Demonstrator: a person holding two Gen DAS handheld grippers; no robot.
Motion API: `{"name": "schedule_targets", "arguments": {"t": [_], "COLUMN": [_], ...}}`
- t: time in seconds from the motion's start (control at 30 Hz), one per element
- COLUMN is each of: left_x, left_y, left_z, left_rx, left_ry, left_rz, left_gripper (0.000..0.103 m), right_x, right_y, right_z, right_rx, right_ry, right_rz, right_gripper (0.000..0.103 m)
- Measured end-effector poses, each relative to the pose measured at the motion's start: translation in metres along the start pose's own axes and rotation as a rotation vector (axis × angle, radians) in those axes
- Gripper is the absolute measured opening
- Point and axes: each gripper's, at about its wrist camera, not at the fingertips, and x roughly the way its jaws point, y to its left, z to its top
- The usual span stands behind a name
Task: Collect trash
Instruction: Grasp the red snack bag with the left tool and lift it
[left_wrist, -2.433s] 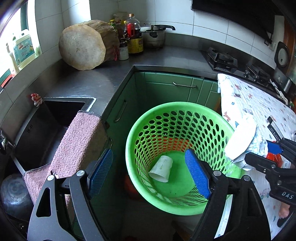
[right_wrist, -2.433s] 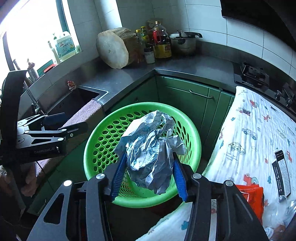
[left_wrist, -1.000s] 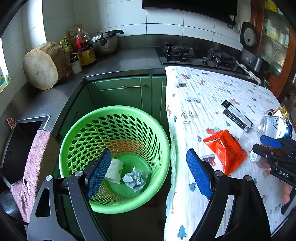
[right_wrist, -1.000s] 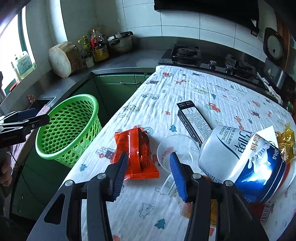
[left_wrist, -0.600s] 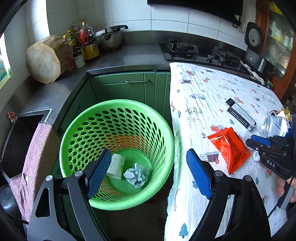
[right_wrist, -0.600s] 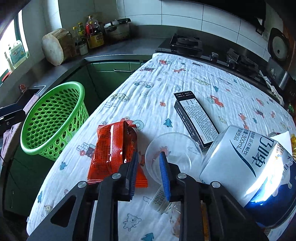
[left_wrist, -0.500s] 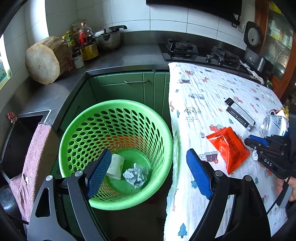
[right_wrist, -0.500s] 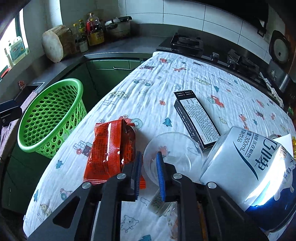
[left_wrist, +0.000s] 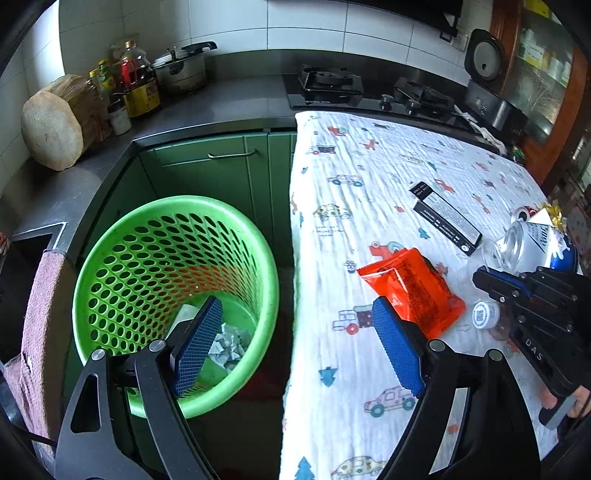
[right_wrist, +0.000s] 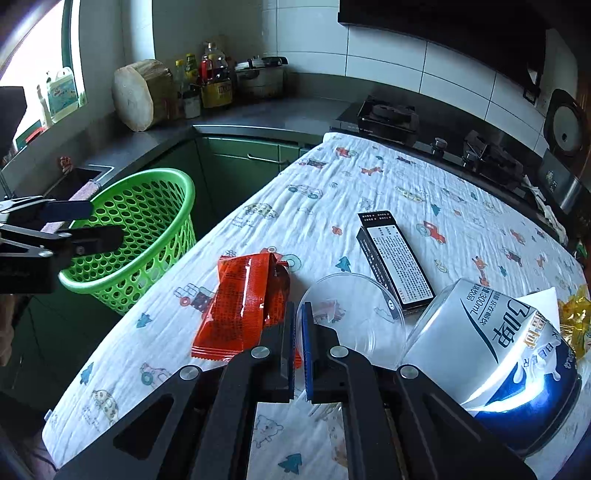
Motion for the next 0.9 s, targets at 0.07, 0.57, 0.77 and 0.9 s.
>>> {"name": "schedule_targets", "arguments": {"t": [0.07,0.57,0.77,0.9], "left_x": [0.005,0.063,0.088,0.098], "left_y": [-0.010,-0.078,-0.094,-0.098], "left_z": [0.002,0.009,0.008,0.010], "left_rx": [0.002,-0.046,-0.048,-0.067], "left_ry": [0.013,0.162,0.224,0.249], "left_rz": [-0.026,-0.141,-0.111,-0.091], "left_gripper": [0.082,0.082,0.085,0.086], "right_x": [-0.012,-0.084,-0.095,-0.097], "right_y": [0.001,-0.014,-0.020,-0.021], "right_z": [-0.002,-0.029,-0.040,-0.045], "right_rx": [0.001,0.054,0.069,0.077], "right_ry": [-0.021,-0.108,-0.113,-0.109], "right_rz": [0.015,0.044,0.028,0.024], "right_gripper": [0.004,0.004,0.004,0.004]}}
